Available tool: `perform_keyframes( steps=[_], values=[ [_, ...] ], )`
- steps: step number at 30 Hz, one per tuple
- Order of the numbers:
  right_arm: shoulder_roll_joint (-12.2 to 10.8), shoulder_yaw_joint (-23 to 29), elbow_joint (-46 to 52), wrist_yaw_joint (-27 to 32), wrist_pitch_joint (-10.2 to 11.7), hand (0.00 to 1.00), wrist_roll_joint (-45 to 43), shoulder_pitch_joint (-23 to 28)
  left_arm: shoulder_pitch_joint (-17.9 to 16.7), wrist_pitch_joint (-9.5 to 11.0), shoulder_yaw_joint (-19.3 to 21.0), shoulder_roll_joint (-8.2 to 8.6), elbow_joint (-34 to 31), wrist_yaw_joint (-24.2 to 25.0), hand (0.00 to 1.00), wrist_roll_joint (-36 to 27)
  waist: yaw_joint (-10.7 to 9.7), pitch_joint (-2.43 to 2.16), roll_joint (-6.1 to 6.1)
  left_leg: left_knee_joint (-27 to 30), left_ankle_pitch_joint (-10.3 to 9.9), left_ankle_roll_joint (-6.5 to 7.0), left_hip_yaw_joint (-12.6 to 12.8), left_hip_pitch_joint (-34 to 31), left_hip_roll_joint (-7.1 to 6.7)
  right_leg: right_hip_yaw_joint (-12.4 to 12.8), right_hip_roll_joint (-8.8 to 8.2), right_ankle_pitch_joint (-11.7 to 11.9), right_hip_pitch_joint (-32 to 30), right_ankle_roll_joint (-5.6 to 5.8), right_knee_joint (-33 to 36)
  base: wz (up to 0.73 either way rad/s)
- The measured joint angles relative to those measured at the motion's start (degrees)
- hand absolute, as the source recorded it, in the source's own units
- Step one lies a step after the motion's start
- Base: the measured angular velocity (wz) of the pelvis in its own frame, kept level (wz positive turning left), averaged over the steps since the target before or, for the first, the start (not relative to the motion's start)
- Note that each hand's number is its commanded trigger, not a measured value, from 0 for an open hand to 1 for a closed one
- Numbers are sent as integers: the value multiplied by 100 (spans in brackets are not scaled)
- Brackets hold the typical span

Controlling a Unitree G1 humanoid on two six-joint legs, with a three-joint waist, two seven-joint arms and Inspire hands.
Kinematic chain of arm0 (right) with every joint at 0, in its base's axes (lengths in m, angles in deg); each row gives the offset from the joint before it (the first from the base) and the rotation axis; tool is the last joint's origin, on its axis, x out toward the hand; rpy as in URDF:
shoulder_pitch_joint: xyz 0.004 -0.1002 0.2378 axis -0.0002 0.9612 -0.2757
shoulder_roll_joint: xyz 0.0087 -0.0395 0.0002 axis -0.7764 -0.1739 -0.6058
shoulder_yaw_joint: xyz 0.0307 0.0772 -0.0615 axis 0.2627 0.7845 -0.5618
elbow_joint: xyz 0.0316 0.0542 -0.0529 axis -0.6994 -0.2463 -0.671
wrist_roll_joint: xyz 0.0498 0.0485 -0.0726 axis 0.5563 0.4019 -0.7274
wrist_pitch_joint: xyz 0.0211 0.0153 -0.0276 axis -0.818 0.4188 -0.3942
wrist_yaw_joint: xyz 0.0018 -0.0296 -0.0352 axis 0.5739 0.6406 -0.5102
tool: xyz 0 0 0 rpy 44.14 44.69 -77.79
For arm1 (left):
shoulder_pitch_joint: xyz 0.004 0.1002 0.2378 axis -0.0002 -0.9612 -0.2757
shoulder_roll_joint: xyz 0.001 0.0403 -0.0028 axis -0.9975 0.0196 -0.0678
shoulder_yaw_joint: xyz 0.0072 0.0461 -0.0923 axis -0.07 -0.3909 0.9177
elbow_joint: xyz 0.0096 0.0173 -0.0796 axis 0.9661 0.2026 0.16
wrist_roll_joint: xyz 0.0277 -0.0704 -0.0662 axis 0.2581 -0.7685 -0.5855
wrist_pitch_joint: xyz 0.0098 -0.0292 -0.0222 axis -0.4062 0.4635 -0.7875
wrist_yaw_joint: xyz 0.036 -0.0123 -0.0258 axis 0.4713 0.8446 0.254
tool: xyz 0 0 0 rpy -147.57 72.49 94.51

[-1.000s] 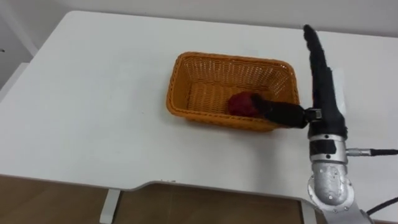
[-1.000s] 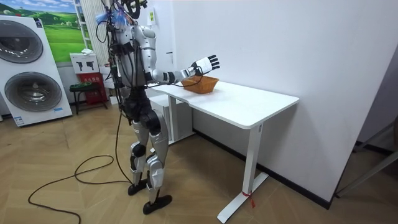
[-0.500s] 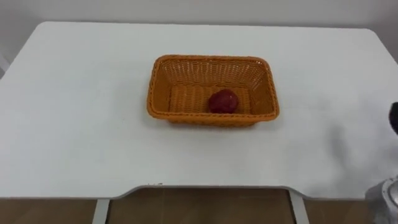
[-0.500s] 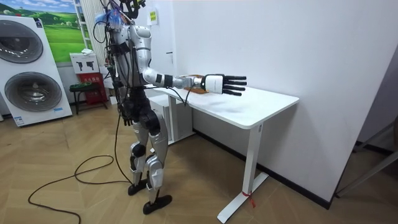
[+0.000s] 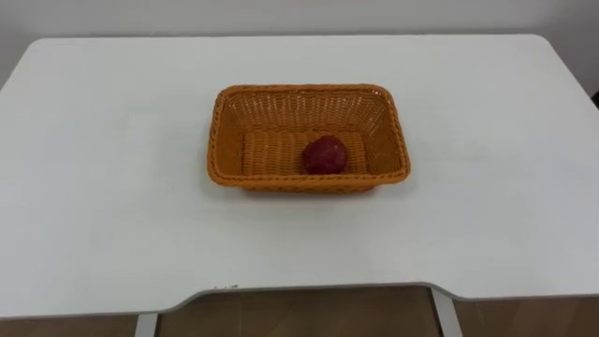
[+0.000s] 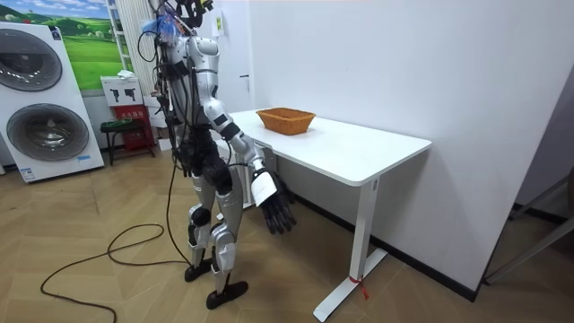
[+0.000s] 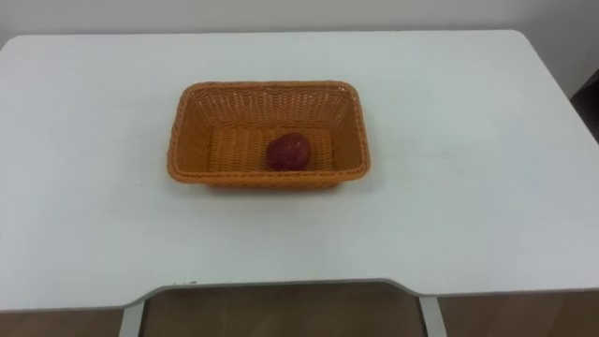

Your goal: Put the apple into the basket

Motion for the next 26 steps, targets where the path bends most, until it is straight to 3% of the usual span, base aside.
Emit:
perform_keyframes(
  steps=[3, 7, 14, 26],
  values=[
    [-54, -143, -543, -347, -233, 0, 8, 5, -16, -48, 2, 1, 7, 12, 0, -2, 37, 20, 4, -6, -1, 0, 2, 56, -1, 12, 0, -4, 46, -1, 2, 0],
    [-55, -467, -1311, -921, -384, 0, -26, 94, -33, -47, 18, 0, 9, 65, 0, -2, 137, 22, 46, -5, -5, 2, -6, 74, 1, 11, 1, -5, 66, -1, 6, 1],
    [-51, -1020, -1823, -1903, -620, 0, -213, 131, -123, -118, -1, 1, 242, 190, 0, -1, 146, 35, 115, -13, -7, 2, -1, 77, 5, 10, 5, -4, 30, -2, 6, 0],
    [-136, -1645, -1818, -2907, -718, 0, -1275, 187, 89, -244, -16, 19, 405, 184, 0, 2, 296, 43, 133, -118, -6, 2, 35, 160, 4, 23, 11, 0, 95, 4, -89, -1]
  ],
)
